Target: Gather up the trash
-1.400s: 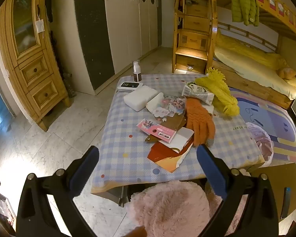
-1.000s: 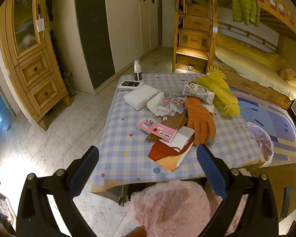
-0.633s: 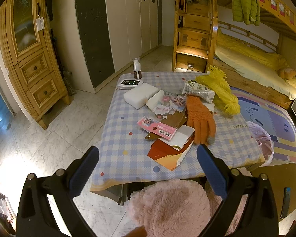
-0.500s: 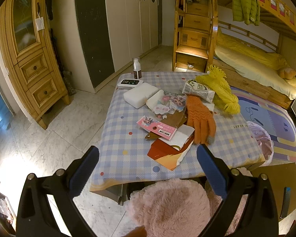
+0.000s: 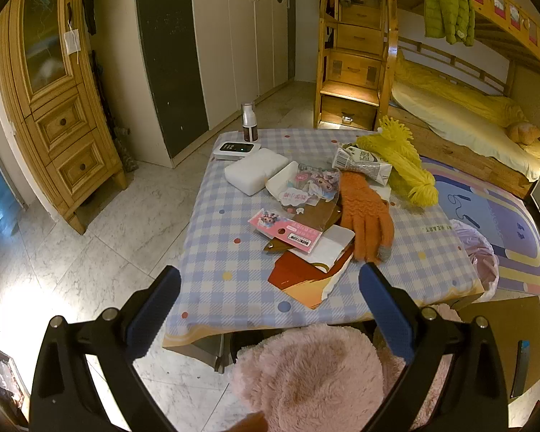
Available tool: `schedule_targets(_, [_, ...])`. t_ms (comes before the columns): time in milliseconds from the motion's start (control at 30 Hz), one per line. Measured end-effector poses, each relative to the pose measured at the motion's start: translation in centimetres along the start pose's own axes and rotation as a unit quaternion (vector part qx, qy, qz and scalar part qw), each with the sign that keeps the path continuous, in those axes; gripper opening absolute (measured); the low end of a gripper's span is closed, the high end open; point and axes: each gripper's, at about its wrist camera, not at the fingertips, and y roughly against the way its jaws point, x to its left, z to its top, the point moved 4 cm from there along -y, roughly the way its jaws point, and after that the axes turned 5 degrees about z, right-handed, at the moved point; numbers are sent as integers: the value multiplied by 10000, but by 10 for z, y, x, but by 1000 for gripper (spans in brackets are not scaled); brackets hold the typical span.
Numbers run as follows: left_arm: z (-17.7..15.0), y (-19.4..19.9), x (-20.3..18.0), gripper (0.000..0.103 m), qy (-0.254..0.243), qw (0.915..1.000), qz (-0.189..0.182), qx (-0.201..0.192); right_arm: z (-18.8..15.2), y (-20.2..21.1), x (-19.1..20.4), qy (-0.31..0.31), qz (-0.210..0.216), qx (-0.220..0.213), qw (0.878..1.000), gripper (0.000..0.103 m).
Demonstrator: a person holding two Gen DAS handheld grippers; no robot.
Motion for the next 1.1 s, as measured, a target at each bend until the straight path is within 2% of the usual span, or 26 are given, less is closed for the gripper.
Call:
schedule_targets(467, [-6, -7, 3, 96, 26, 10000, 16, 82, 3, 2, -2, 6, 82, 64, 9999, 98])
schedule_targets(667, [-10, -29, 16, 96, 133, 9995, 90, 281, 5, -28, 4, 118, 145, -28, 9998, 98])
schedule_targets(733, [-11, -36, 18, 96, 141, 9994, 94, 316, 7, -42, 5, 6, 179, 406, 9990, 98])
schedule_targets(833, [-11, -50, 19, 96, 131, 9992, 48, 372, 9, -56, 5, -106, 406, 556, 9976, 98])
schedule_targets(900, [-9, -60, 16, 96, 67, 9994, -16, 348, 11, -64, 6, -77, 434, 491, 9978, 98])
schedule_targets(933, [-7, -63, 16, 96, 25, 9994, -52, 334, 15, -67, 8, 37, 402, 322, 9987, 98])
schedule_targets(1100, [10, -79, -1, 94, -220, 9990, -394, 69, 26, -87, 7, 391, 103, 140, 9991, 98])
